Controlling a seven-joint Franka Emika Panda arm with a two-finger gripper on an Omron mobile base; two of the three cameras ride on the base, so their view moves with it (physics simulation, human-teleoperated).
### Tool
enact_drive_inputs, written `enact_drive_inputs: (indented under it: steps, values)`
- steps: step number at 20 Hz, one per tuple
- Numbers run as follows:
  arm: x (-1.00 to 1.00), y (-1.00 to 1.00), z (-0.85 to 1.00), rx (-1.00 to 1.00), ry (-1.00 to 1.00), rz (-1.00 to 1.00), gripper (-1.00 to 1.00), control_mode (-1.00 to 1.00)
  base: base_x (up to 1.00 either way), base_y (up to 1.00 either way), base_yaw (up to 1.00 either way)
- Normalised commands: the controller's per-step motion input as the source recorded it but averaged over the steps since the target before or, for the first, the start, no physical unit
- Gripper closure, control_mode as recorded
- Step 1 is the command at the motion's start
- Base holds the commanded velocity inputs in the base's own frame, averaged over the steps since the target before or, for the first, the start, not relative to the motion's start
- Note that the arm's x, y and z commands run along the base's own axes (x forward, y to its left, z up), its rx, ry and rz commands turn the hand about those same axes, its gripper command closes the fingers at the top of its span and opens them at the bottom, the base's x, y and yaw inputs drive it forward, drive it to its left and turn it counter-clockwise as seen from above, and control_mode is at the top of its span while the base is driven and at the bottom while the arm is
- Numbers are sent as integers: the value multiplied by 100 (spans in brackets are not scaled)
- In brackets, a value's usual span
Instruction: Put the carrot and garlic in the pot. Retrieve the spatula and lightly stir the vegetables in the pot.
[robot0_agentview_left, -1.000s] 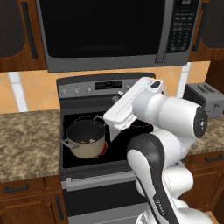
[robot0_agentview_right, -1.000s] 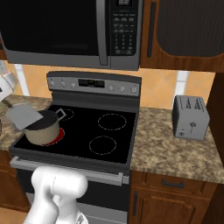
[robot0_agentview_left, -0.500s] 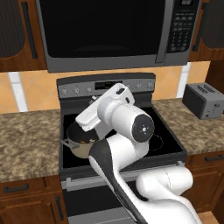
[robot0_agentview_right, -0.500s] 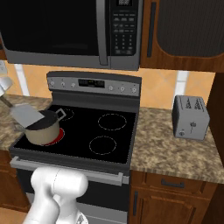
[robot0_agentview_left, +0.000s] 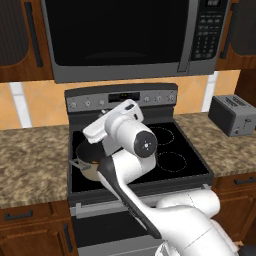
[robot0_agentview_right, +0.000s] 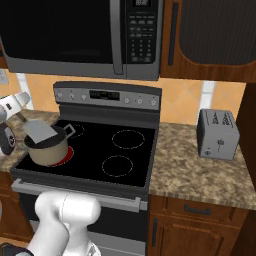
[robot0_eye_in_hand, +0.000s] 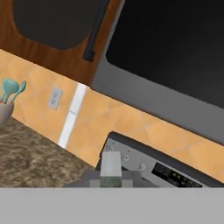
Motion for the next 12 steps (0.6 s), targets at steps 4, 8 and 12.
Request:
enact_drive_inputs:
  steps: [4, 8, 12]
  values:
    - [63, 8, -38, 12, 10, 0, 100, -100, 0, 0, 0]
    - [65, 17, -36, 10, 9, 0, 100, -100, 0, 0, 0]
    - [63, 22, -16, 7, 0, 0, 100, -100, 0, 0, 0]
